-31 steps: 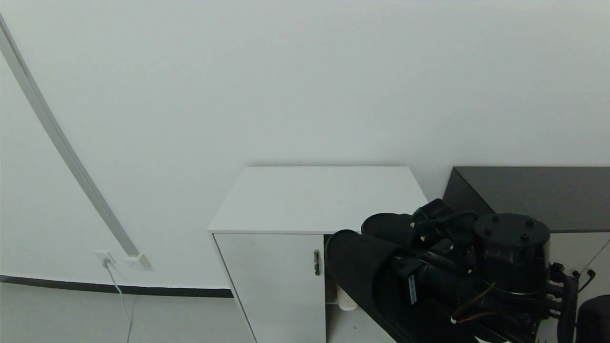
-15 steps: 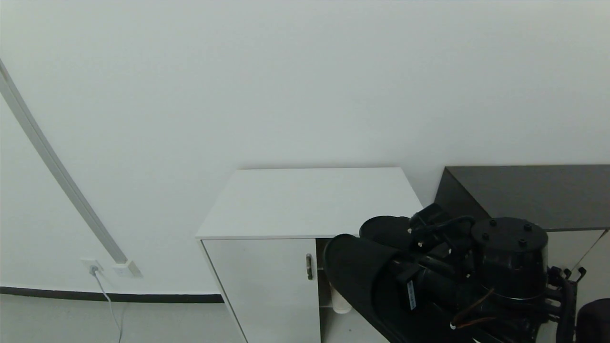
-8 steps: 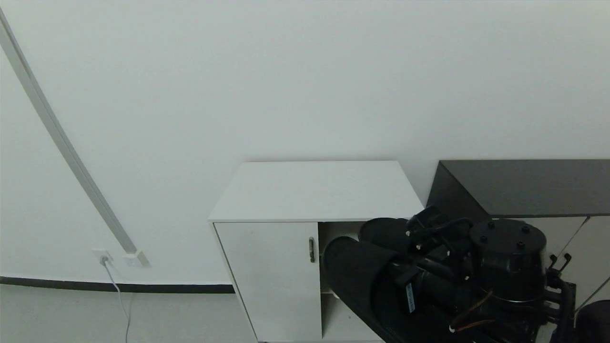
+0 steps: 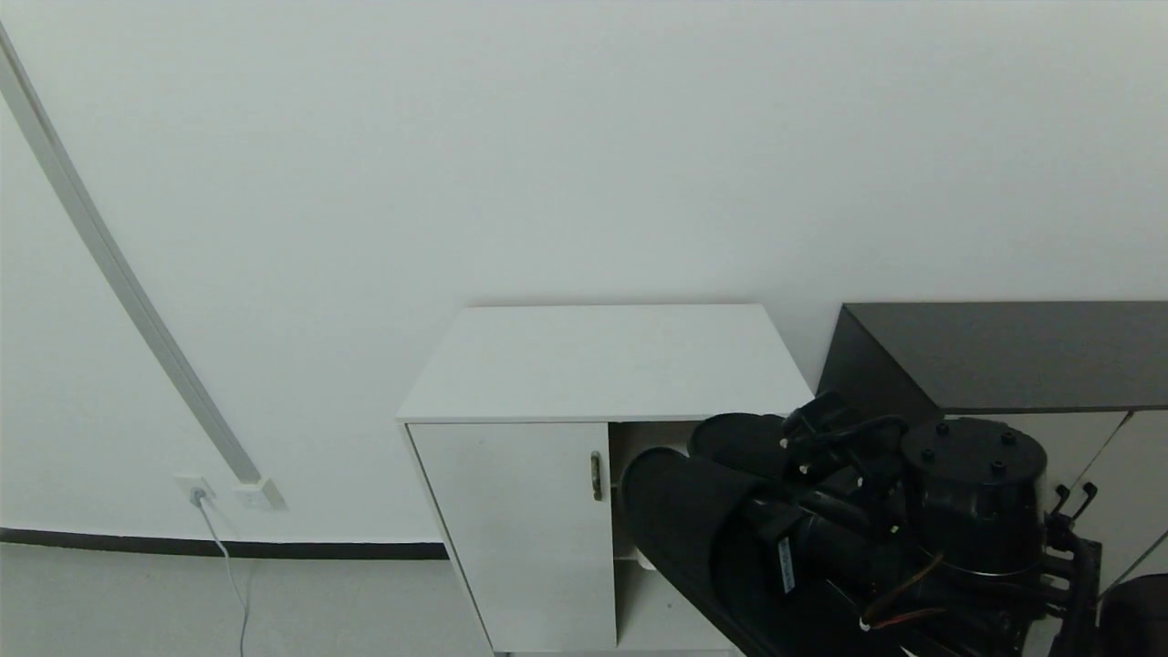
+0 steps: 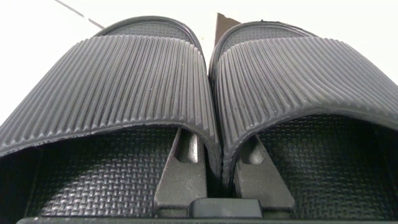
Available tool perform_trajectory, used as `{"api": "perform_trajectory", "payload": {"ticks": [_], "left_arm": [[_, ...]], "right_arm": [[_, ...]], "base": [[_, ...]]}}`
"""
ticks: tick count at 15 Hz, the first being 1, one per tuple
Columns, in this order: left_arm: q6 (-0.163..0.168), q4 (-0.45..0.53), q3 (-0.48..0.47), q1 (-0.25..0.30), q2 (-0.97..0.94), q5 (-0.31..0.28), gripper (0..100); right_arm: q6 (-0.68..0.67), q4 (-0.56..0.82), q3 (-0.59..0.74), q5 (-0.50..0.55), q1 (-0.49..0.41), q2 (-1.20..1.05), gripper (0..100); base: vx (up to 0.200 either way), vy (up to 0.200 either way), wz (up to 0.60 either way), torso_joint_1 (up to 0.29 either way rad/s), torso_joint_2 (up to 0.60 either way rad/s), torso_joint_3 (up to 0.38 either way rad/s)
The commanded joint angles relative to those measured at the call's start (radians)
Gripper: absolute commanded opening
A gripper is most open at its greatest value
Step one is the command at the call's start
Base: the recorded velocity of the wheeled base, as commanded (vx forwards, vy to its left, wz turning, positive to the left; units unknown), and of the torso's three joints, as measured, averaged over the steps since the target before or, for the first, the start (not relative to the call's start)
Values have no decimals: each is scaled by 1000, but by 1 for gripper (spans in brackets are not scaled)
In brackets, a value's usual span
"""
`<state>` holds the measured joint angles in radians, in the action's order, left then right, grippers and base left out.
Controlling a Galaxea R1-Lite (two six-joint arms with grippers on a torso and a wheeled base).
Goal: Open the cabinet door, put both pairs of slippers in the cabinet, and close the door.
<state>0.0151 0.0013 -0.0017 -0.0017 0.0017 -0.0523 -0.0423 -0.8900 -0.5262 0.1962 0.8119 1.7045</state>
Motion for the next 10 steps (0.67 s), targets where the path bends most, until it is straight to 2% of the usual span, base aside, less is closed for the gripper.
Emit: {"api": "perform_trajectory", "payload": {"ticks": [1,10], "left_arm": [[0,0,0,0,1,0,0],[0,0,0,0,1,0,0]], "right_arm": [[-1,-33,6,3,0,24,0],[-1,-73,43,5,0,38,0]], "base": [[0,0,0,-144,325,168],[0,0,0,-156,364,204]]}}
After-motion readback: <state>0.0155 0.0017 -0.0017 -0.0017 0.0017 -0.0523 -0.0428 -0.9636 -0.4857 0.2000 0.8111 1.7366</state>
